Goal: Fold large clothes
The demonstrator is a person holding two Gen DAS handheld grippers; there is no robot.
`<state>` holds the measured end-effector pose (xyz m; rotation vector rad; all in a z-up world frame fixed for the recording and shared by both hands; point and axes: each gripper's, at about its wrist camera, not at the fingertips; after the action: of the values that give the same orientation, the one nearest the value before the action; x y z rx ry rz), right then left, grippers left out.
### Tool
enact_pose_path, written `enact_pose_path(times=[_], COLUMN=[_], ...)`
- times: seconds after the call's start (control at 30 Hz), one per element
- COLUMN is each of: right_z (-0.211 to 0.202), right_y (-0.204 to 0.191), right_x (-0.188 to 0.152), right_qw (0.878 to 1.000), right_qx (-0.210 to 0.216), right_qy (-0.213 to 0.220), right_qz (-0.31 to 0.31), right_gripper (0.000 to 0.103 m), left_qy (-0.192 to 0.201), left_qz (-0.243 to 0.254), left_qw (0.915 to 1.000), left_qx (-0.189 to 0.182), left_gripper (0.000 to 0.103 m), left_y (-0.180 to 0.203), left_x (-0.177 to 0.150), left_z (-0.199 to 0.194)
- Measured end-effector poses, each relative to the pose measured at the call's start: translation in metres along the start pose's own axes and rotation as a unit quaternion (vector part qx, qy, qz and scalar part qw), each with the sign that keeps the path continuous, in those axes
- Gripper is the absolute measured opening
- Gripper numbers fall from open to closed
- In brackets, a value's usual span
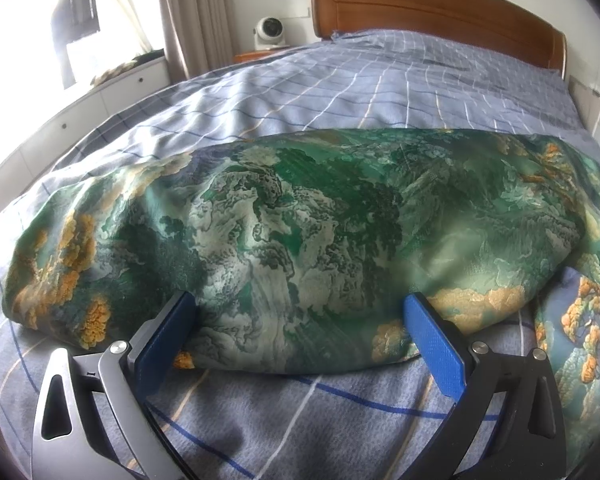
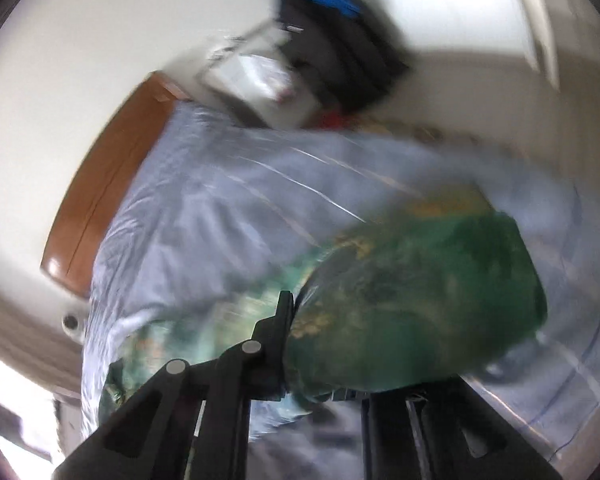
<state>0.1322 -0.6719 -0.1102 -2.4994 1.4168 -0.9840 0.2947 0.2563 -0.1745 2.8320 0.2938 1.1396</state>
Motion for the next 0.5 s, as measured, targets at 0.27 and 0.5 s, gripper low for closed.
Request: enact_pose_path(times=[0.27, 0.5], right_z=[-0.071, -0.048], right_y=[-0.21, -0.395], right_x=[0.005, -0.119], right_qw=[0.978, 0.935], right_qx=[0.091, 0.154], right_qy=[0.044, -0.012], right_qz=[-0.184, -0.318], right_gripper=[0.012, 0.012], left_qy=[-0.003, -0.028], left_qz=[-0.002, 0.027], left_qw=[0.9998, 0.9987], left_qx=[-0.018, -0.031], left_gripper=[0.103, 0.102], left_y=[-0.004, 0.018], left_x=[0.004, 0.015], left_z=[-0.002, -0.038])
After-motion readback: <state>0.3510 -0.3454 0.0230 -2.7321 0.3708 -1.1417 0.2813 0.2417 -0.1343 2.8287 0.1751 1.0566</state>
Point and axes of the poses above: each gripper's, at about its wrist camera, not at the fingertips, and z roughly the way its jaws point, y to its right, x to its top, and after that the axes turned 15 degrees about -x, right-handed
